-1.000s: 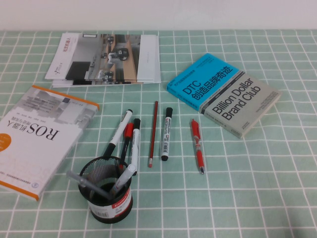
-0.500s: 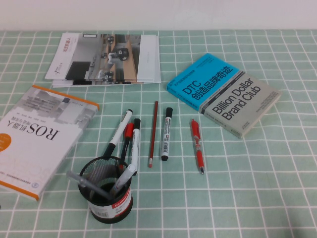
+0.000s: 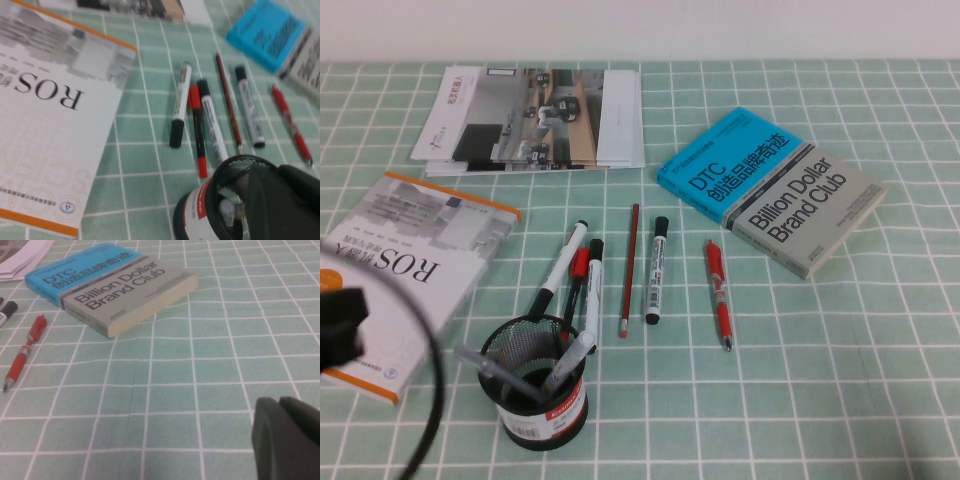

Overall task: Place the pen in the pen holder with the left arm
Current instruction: Pick up the pen on the table

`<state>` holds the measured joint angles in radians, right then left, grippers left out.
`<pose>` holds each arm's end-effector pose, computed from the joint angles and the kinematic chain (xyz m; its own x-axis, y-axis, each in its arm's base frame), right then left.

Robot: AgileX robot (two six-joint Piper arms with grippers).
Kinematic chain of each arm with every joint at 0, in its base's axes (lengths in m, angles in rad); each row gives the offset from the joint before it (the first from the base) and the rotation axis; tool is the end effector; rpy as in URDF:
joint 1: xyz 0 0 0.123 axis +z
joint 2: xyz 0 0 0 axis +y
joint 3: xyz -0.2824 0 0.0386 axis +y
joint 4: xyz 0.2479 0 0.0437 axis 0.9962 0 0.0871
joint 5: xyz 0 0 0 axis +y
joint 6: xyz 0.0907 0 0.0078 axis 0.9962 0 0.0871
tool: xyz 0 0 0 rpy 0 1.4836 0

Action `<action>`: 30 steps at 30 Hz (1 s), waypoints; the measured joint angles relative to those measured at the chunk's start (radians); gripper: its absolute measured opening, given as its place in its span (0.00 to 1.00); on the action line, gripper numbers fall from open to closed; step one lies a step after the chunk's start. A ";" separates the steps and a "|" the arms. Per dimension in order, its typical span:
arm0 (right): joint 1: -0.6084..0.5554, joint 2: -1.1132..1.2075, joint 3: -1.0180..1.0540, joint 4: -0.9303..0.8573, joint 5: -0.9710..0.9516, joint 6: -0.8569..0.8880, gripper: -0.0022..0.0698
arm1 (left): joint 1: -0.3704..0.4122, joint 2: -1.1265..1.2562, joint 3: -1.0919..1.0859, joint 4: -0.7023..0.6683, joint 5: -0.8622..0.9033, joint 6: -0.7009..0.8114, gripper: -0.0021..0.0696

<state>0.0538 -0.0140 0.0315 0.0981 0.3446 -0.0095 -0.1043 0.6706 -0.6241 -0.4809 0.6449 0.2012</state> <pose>0.0530 0.0059 0.1723 -0.2757 0.0680 -0.9588 -0.0630 0.9941 0.0886 0.1237 -0.0384 0.3153 -0.5727 -0.1261 -0.8100 0.2301 0.9236 -0.3065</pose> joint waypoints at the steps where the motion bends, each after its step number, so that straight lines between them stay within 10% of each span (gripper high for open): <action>1: 0.000 0.000 0.000 0.000 0.000 0.000 0.00 | 0.000 0.058 -0.046 0.002 0.035 0.022 0.02; 30: 0.000 0.000 0.000 0.000 0.000 0.000 0.00 | -0.289 1.310 -1.072 0.356 0.449 -0.096 0.02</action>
<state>0.0538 -0.0140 0.0315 0.0981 0.3446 -0.0095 -0.3936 1.9804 -1.6961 -0.1248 1.0934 0.1051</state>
